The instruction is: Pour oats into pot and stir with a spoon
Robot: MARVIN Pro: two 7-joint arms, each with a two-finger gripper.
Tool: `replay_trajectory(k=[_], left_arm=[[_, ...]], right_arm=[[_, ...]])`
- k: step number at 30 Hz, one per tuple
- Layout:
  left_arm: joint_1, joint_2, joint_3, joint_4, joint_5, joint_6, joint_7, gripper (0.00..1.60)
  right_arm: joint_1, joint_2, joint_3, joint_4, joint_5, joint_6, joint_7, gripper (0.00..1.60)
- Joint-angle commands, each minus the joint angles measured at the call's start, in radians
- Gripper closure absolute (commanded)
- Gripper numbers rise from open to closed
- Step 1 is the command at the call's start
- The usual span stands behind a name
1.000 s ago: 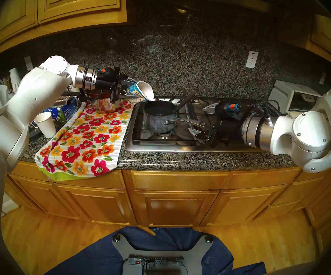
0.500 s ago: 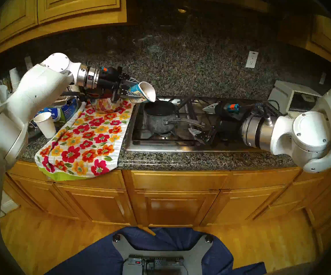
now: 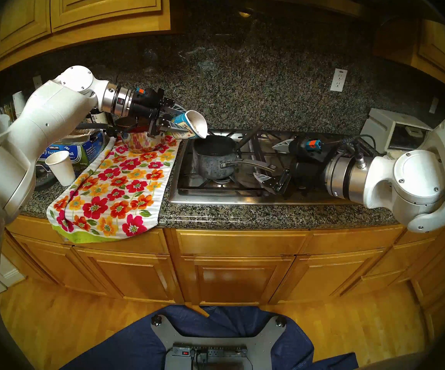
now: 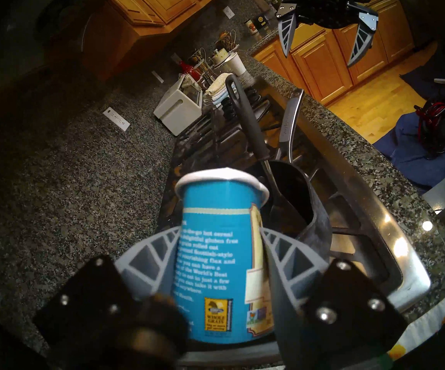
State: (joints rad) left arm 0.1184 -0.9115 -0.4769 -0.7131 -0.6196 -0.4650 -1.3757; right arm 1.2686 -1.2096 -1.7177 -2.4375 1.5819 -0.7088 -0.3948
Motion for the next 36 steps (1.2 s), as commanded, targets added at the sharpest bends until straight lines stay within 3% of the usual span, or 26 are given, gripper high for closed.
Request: replay_trajectory(k=[1,36], left_arm=[[-0.094,-0.008,-0.001,0.01,-0.013,-0.003,-0.098,1.12],[-0.163,-0.022,0.119,0.0,0.001,-0.036,-0.076,1.12]], right_arm=[[0.013,0.0,0.003,0.009,0.0,-0.003,-0.003,0.0],[0.009,0.0,0.003,0.009,0.0,-0.003,-0.003,0.0]])
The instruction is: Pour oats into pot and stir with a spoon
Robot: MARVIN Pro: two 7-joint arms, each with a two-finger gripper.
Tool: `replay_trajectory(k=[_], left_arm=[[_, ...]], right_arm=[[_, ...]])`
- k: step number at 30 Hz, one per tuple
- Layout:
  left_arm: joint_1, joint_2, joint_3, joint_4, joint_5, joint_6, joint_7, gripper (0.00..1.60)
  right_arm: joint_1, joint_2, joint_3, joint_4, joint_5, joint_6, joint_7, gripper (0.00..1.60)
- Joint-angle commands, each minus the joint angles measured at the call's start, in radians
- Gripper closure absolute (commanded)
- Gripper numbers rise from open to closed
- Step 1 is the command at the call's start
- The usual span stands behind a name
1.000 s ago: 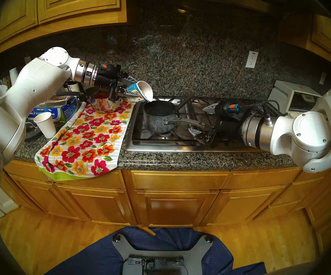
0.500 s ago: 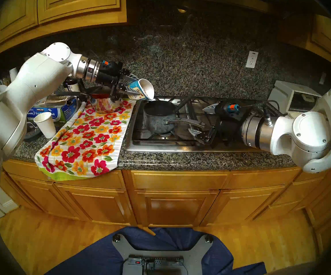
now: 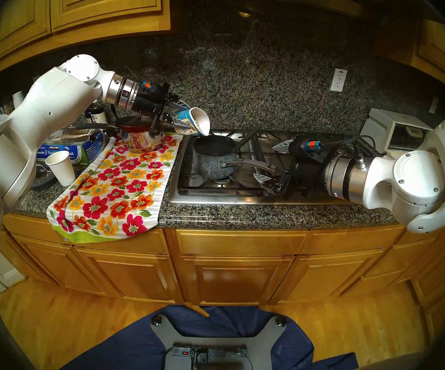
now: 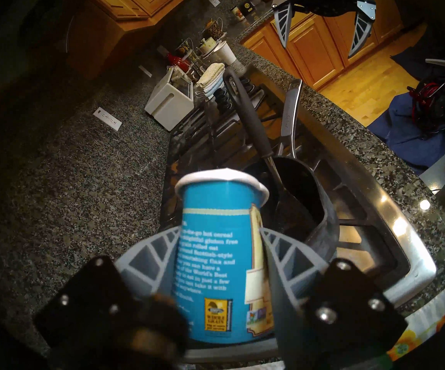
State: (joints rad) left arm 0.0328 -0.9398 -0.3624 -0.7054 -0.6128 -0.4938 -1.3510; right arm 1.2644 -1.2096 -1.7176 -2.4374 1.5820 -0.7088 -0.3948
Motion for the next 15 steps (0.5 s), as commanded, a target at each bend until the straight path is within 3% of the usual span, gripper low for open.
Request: replay_trajectory(k=[1,15], left_arm=[[-0.08,0.007,0.008,-0.009,-0.005,-0.009,-0.103,1.12],[-0.116,0.011,0.051,-0.024,0.007,-0.032,-0.076,1.13]], right_arm=[[0.013,0.0,0.003,0.009,0.0,-0.003,-0.003,0.0],[0.01,0.0,0.003,0.009,0.0,-0.003,-0.003,0.0]])
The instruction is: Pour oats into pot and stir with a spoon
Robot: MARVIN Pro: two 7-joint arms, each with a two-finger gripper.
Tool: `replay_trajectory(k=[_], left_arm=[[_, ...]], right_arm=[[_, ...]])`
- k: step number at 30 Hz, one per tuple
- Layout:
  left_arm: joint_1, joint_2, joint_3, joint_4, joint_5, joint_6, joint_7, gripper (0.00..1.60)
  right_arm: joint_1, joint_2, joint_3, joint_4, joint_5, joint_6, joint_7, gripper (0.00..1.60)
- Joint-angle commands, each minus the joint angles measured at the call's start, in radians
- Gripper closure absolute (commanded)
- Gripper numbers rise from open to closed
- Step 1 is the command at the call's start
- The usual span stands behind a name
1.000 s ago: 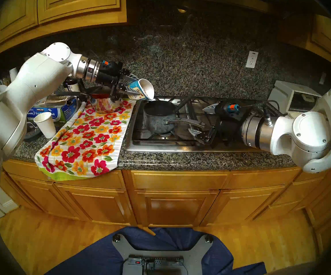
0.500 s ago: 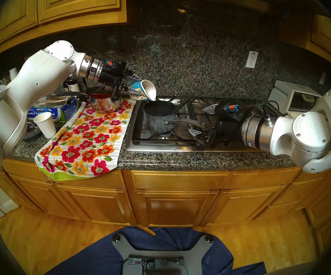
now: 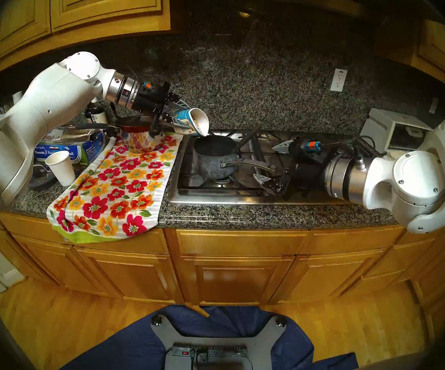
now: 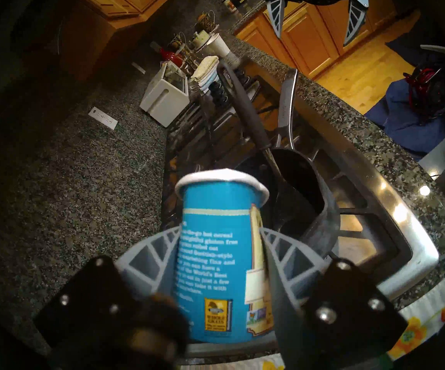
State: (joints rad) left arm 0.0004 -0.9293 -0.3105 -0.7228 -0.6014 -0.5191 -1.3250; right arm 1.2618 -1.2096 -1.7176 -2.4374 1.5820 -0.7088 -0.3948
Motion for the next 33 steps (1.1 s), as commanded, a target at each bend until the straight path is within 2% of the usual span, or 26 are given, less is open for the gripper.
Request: replay_trajectory(k=[1,18,19,22,25,26,27,33], left_arm=[[-0.087,0.001,0.001,-0.007,-0.005,-0.008,-0.109,1.13],[-0.103,0.003,0.058,-0.037,0.003,-0.036,-0.075,1.16],[-0.104,0.004,0.06,-0.037,0.001,-0.038,-0.101,1.16],[-0.103,0.005,0.075,-0.044,0.002,-0.043,-0.054,1.16],[-0.107,0.004,0.083,-0.045,-0.002,-0.046,-0.077,1.17],[-0.107,0.004,0.088,-0.048,0.0,-0.048,-0.052,1.17],[-0.109,0.004,0.09,-0.048,-0.001,-0.049,-0.07,1.17],[-0.114,0.005,0.114,-0.055,0.002,-0.06,-0.041,1.17]], right_arm=[[0.013,0.0,0.003,0.009,0.0,-0.003,-0.003,0.0],[0.011,0.0,0.004,0.01,0.0,-0.003,-0.004,0.0],[0.011,0.0,0.004,0.01,0.0,-0.003,-0.004,0.0],[0.011,0.0,0.004,0.01,0.0,-0.003,-0.004,0.0],[0.01,0.0,0.004,0.01,0.0,-0.003,-0.004,0.0],[0.01,0.0,0.004,0.01,0.0,-0.003,-0.004,0.0],[0.01,0.0,0.004,0.01,0.0,-0.003,-0.004,0.0],[0.01,0.0,0.004,0.01,0.0,-0.003,-0.004,0.0]])
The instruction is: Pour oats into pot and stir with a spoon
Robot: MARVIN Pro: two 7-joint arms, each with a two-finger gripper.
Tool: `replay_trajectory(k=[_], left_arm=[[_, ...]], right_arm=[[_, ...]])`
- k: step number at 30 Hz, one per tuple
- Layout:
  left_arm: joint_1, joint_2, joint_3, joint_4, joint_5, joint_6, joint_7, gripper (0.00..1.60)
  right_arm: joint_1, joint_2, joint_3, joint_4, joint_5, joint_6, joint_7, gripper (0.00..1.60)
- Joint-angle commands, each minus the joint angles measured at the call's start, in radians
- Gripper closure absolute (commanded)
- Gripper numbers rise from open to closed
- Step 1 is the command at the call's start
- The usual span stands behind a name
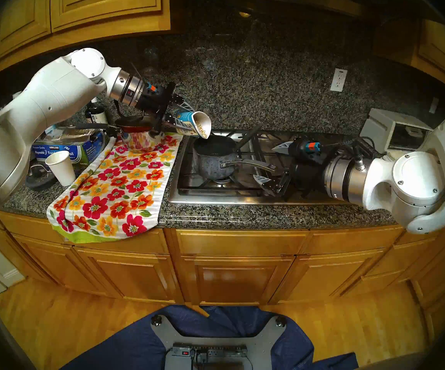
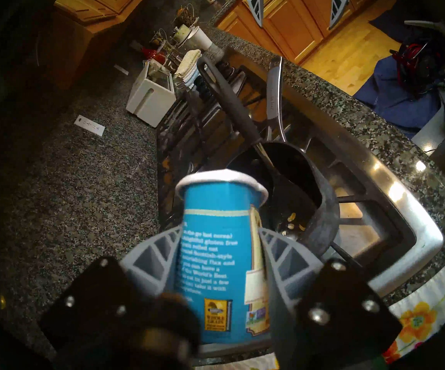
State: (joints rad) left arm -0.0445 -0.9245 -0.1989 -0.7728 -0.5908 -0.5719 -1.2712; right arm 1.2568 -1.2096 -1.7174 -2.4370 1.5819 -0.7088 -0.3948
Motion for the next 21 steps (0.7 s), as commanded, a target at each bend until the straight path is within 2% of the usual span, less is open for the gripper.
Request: replay_trajectory(k=[1,4,7,9,15,16,17,21], left_arm=[[-0.071,0.0,0.004,-0.005,-0.01,-0.009,-0.107,1.17],[-0.072,0.001,0.018,-0.008,-0.006,-0.014,-0.089,1.18],[-0.076,0.001,0.028,-0.01,-0.006,-0.02,-0.106,1.18],[-0.078,0.003,0.04,-0.014,-0.002,-0.026,-0.075,1.18],[-0.087,0.005,0.061,-0.018,0.003,-0.041,-0.092,1.18],[-0.088,0.004,0.068,-0.022,0.007,-0.044,-0.056,1.18],[-0.092,0.005,0.07,-0.022,0.008,-0.047,-0.078,1.18],[-0.1,0.003,0.085,-0.025,0.013,-0.057,-0.055,1.18]], right_arm=[[0.014,0.0,0.004,0.01,0.0,-0.003,-0.004,0.0],[0.014,0.0,0.004,0.01,0.0,-0.003,-0.004,0.0],[0.014,0.0,0.004,0.01,0.0,-0.003,-0.004,0.0],[0.013,0.0,0.004,0.01,0.0,-0.003,-0.004,0.0],[0.013,0.0,0.004,0.01,0.0,-0.003,-0.004,0.0],[0.013,0.0,0.004,0.01,0.0,-0.003,-0.004,0.0],[0.013,0.0,0.004,0.01,0.0,-0.003,-0.004,0.0],[0.012,0.0,0.004,0.01,0.0,-0.003,-0.004,0.0]])
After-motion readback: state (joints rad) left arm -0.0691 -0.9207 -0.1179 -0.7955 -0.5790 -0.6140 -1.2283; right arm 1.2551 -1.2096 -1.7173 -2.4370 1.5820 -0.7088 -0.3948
